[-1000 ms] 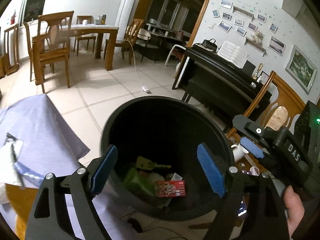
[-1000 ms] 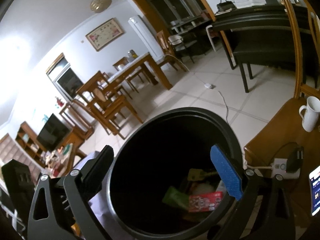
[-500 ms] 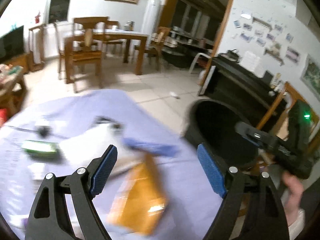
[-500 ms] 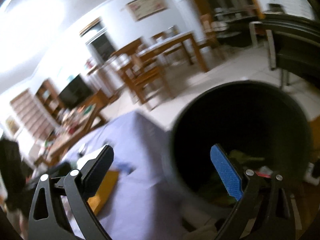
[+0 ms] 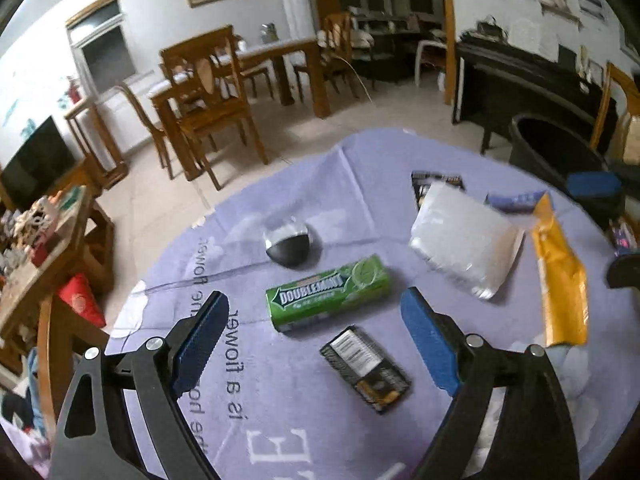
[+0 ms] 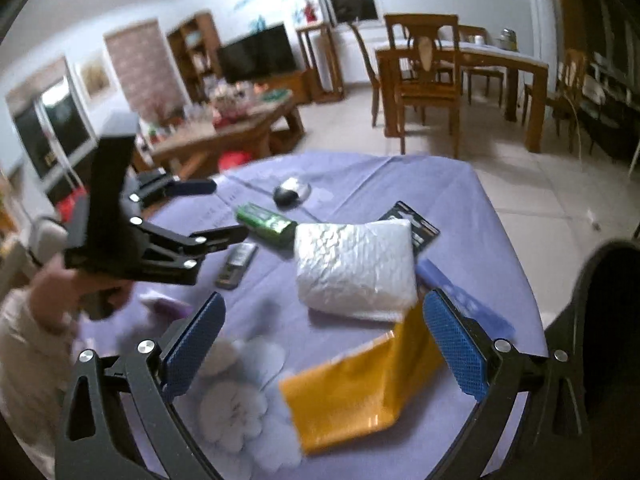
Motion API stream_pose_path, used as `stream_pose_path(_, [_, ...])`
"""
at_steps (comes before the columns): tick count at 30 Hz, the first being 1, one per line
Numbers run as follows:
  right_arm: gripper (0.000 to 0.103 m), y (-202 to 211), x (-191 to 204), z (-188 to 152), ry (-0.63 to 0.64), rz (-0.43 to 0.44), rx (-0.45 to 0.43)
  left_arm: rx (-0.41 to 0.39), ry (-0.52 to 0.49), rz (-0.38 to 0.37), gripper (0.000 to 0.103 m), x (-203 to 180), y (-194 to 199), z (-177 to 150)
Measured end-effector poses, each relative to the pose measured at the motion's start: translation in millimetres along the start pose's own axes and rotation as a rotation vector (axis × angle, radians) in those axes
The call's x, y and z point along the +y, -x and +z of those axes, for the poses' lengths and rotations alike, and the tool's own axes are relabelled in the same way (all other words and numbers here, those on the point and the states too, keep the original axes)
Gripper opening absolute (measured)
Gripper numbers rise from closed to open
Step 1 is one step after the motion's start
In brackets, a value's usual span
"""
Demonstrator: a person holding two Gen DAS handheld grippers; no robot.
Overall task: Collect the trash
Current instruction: 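Grasp the green Doublemint gum pack with the left tool while the right tool grasps the white bubble bag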
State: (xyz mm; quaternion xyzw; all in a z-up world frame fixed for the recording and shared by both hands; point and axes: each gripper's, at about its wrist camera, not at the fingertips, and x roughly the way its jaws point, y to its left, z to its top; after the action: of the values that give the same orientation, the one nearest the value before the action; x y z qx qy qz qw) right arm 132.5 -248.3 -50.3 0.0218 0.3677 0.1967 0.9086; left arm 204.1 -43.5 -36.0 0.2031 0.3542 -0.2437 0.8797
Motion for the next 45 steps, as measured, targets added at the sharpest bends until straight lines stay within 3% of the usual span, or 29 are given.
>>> stream_pose_path(5, [0.098,-48.6,-8.3,13.9,0.025,-0.059,0.087,0.045,-0.109,-0.009,0.087,2.7,-22.7,-7.1])
stream_pose_path(14, [0.098,-97.1,-14.7,24.3,0.001,-0.063,0.165,0.059,-0.117,-0.072,0.086,11.5,-43.1,4.1])
stream_pose_path(17, [0.098,-100.9,-19.4,29.7,-0.023,-0.036,0.18,0.065,-0.092,-0.13,0.066,11.0,-45.0,5.1])
stream_pose_path(19, [0.091,-100.8,-23.7,31.0,-0.037,-0.025,0.179,0.078,-0.054,-0.14,0.052,12.7,-45.7,7.6])
stream_pose_path(24, [0.075,-95.7,-24.2,29.0,-0.041,-0.009,0.146,0.086,0.011,-0.125,0.033,14.5,-43.3,6.5])
stream_pose_path(29, [0.05,-77.7,-24.7,28.7,-0.079,0.058,0.089,0.073,0.068,-0.128,0.032,15.5,-32.7,-1.3])
stream_pose_path(30, [0.038,-72.4,-24.9,27.8,-0.085,0.072,0.075,0.066,0.069,-0.125,0.031,14.8,-30.6,-1.2])
stream_pose_path(34, [0.028,-52.3,-27.4,23.4,-0.109,0.102,0.029,0.008,0.112,-0.116,0.031,14.3,-7.7,-2.2])
stream_pose_path(35, [0.017,-49.1,-27.3,22.3,-0.107,0.105,0.023,-0.011,0.132,-0.112,0.031,14.2,0.0,-2.5])
stream_pose_path(36, [0.015,-46.1,-28.1,20.6,-0.108,0.104,0.021,-0.025,0.149,-0.112,0.031,13.9,5.3,-2.0])
stream_pose_path(40, [0.018,-37.4,-27.0,14.2,-0.11,0.112,0.017,-0.071,0.197,-0.134,0.031,6.2,30.7,-4.4])
stream_pose_path(42, [0.072,-38.9,-29.6,17.2,-0.119,0.083,0.031,-0.088,0.19,-0.133,0.031,-3.2,42.0,-7.0])
stream_pose_path(43, [0.09,-39.8,-31.3,20.1,-0.135,0.075,0.003,-0.093,0.189,-0.132,0.031,-6.5,44.7,-6.5])
stream_pose_path(45, [0.097,-41.4,-28.1,26.2,-0.106,0.052,-0.025,-0.097,0.194,-0.137,0.031,-10.6,50.9,-8.9])
